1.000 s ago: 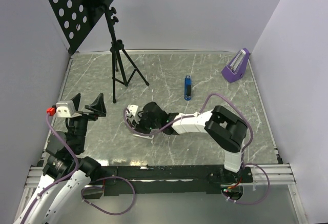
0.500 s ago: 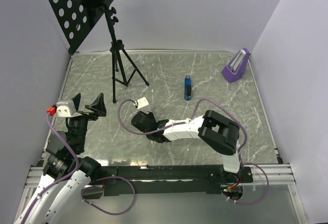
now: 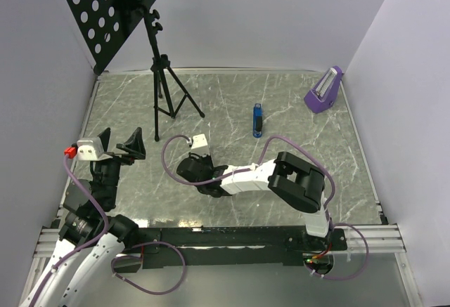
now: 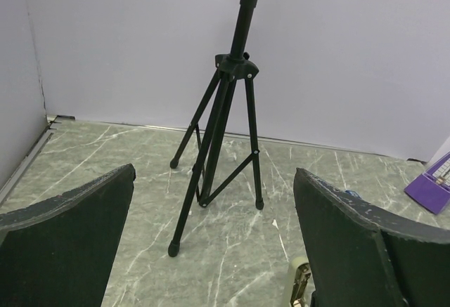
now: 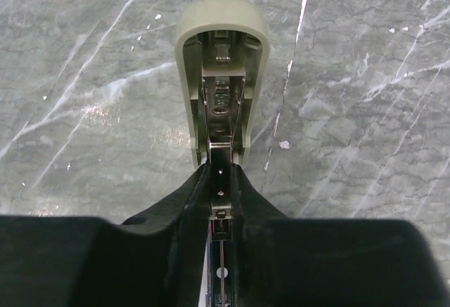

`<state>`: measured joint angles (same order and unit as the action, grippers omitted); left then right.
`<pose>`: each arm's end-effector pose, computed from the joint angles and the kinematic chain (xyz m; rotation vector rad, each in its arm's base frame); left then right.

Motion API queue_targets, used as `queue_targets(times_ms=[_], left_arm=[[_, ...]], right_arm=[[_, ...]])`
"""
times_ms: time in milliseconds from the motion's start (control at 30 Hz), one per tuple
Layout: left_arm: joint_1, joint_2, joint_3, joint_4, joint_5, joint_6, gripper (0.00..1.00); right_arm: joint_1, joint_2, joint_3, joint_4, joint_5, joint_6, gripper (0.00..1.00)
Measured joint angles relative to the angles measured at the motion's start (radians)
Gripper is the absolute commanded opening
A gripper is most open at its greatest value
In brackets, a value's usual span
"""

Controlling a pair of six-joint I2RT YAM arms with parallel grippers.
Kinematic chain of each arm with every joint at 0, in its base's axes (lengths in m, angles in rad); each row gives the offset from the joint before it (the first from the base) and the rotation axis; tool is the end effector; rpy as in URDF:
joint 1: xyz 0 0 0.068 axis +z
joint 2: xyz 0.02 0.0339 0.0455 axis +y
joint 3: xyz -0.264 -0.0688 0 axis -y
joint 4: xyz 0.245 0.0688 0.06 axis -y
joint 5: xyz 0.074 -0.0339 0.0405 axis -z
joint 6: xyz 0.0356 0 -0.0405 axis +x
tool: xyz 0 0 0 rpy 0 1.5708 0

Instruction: Load the staples into the stapler

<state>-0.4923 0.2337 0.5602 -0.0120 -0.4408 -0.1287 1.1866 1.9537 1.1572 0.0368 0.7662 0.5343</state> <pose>0.0750 -0.0230 0.3429 -0.1513 1.2826 -0.2559 0.1747 0.3663 0.1566 -0.3227 2.0676 0.1293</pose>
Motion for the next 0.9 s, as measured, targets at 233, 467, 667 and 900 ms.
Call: queue_targets(times_ms=[233,467,667,900], left_arm=[[0.003,0.007,0.000,0.000,0.008,0.000,0.99],[0.007,0.013,0.000,-0.002,0.016,-0.001,0.99],[0.008,0.019,0.000,-0.003,0.020,-0.008,0.99],[0.010,0.024,0.000,-0.008,0.029,-0.016,0.99]], right_arm=[[0.000,-0.006,-0.003,-0.004,-0.012,-0.011,0.37],[0.000,-0.087,-0.023,-0.023,-0.049,-0.027,0.45],[0.000,-0.214,-0.063,-0.047,-0.103,-0.054,0.59],[-0.047,-0.349,-0.116,-0.159,-0.245,-0.072,0.70]])
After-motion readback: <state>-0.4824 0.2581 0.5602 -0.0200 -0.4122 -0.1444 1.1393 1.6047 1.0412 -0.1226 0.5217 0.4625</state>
